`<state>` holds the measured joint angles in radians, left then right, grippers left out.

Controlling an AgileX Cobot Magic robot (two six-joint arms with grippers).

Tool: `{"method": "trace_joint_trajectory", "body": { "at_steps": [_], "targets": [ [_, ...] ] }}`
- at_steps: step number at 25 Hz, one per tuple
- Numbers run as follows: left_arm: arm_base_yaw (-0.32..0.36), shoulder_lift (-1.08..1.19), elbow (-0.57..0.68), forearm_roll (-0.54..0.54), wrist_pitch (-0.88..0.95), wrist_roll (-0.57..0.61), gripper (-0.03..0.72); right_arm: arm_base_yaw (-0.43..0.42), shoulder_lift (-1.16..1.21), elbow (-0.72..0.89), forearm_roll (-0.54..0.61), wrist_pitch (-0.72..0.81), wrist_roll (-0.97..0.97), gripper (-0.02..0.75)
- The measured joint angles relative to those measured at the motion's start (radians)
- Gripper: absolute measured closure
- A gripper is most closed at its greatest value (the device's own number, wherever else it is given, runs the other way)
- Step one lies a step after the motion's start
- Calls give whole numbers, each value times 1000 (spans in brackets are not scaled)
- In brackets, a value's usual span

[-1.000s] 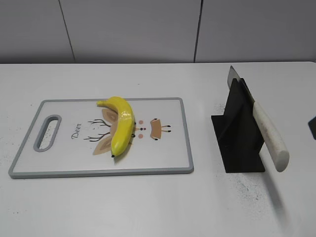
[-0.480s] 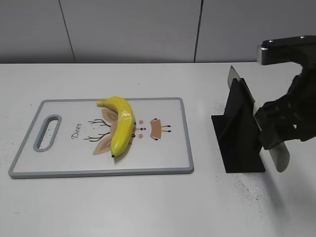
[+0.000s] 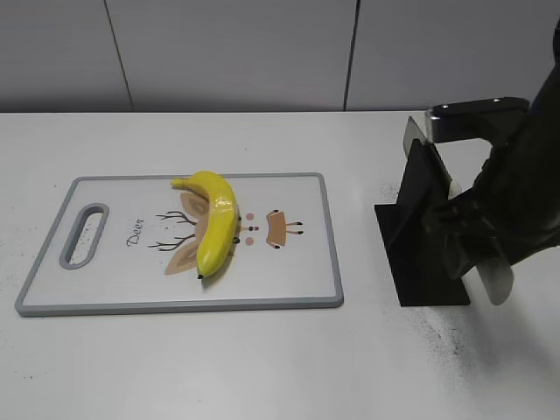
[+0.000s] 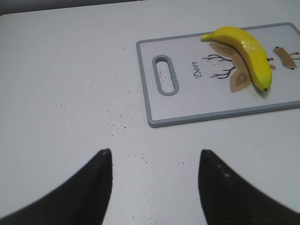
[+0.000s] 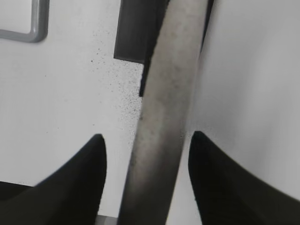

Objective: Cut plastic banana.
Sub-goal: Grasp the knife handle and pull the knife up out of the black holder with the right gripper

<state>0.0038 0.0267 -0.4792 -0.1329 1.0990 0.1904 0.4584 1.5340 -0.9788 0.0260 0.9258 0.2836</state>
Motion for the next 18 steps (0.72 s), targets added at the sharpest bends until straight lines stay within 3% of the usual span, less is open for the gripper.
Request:
{"method": "trace_joint_trajectory", "body": {
  "at_steps": [4, 7, 18],
  "targets": [
    [0, 0, 0, 0, 0, 0, 135, 0, 19, 0, 23, 0, 12, 395],
    [0, 0, 0, 0, 0, 0, 135, 0, 20, 0, 29, 3, 34, 553],
    [0, 0, 0, 0, 0, 0, 135, -3, -26, 0, 26, 5, 82, 573]
  ]
}}
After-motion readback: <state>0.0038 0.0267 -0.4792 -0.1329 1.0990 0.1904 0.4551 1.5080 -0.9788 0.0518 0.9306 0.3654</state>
